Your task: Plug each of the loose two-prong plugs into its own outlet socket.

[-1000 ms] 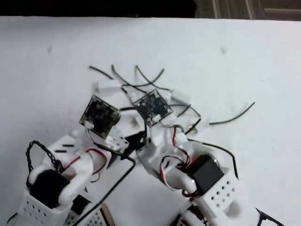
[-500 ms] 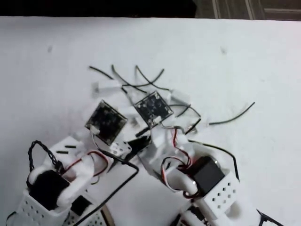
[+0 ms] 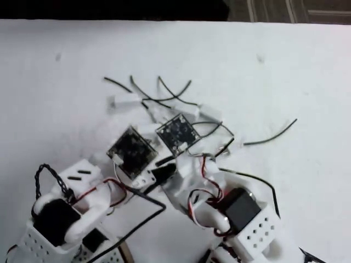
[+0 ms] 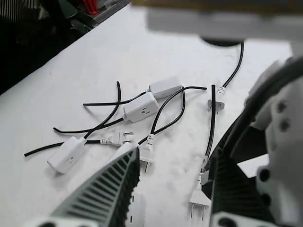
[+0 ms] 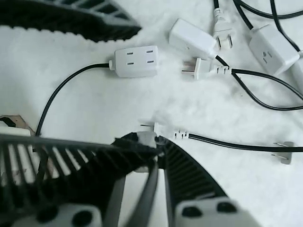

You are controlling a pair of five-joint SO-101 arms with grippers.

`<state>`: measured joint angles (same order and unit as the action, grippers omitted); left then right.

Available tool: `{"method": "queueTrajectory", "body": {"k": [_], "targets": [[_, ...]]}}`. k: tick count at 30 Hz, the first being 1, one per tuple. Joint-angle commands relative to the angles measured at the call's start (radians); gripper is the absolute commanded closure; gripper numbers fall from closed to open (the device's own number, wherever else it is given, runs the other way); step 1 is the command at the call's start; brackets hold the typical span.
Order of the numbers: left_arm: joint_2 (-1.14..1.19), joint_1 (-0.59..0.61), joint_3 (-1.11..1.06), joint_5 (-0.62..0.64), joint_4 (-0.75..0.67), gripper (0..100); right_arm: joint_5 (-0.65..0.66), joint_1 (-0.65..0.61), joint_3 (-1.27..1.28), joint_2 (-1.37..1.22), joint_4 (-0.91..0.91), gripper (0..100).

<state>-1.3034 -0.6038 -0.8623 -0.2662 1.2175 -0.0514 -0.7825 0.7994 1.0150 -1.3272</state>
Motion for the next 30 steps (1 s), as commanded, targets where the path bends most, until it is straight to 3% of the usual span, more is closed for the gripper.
{"method": "queueTrajectory", "body": {"k": [1, 5, 12, 19, 24, 30], "targets": [[-0.005, -0.091, 0.032, -0.031, 0.029, 74, 0.0, 0.004, -0.006, 0.002, 0.045, 98.1], [-0.005, 0.047, 0.054, -0.032, 0.028, 74, 0.0, 0.004, -0.006, 0.002, 0.044, 98.1], [-0.005, 0.503, 0.143, -0.035, 0.069, 75, 0.0, 0.004, -0.012, 0.002, 0.054, 98.1], [-0.005, 0.952, 0.064, -0.034, 0.069, 75, 0.008, 0.002, 0.035, -0.007, 0.283, 98.1], [-0.005, 1.096, -0.104, -0.034, -0.009, 75, 0.06, -0.002, 0.152, -0.03, 0.507, 98.2], [-0.005, 1.115, -0.328, -0.034, -0.127, 75, 0.078, -0.002, 0.158, -0.22, 0.657, 98.2]]}}
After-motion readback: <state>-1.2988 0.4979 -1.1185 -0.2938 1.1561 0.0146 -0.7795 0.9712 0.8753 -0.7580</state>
